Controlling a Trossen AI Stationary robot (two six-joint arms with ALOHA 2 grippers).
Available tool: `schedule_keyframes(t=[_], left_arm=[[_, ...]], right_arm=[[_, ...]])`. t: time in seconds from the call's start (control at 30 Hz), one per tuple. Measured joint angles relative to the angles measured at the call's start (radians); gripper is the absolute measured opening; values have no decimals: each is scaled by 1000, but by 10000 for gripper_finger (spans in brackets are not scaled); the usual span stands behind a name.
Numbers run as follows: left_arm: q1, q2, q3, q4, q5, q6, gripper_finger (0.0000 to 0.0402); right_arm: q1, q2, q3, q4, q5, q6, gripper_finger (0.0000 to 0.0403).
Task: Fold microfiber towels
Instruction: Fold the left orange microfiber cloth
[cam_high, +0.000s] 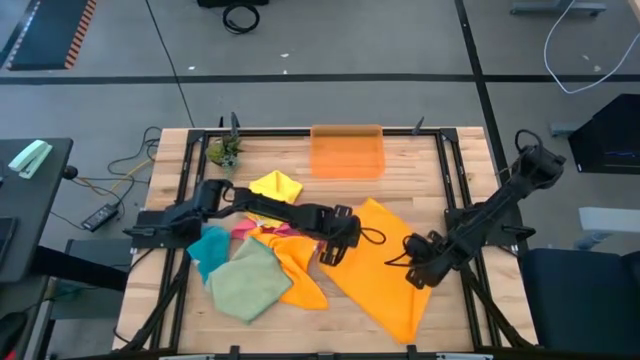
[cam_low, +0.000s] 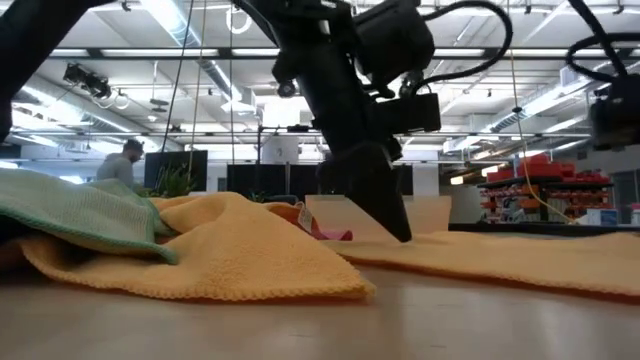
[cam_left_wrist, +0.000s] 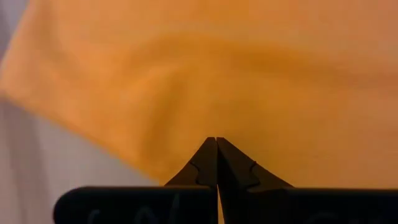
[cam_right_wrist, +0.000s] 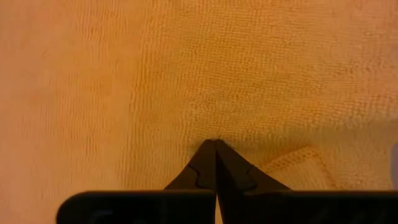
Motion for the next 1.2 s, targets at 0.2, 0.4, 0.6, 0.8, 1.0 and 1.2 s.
schedule_keyframes(t=[0.2,0.4,0.6,0.8,1.0,1.2], left_arm=[[91,15,2,114,32,84,4],[110,-28,5,162,232,82,4],[10,-83,3,-58,352,35,7],[-116,-38,2,-130,254,9,6],[-138,-10,2,-97,186,-51,4],[-131,-57,0,-121,129,-92,7]], right_arm=[[186,26,13,120,12,281,3],[280,111,37,302,145,372,3],[208,77,182,-13,288,180,3],[-155,46,144,-44,240,-281,3],[-523,45,29,205,12,-694,3],[-683,39,-43,262,-13,-723,3]])
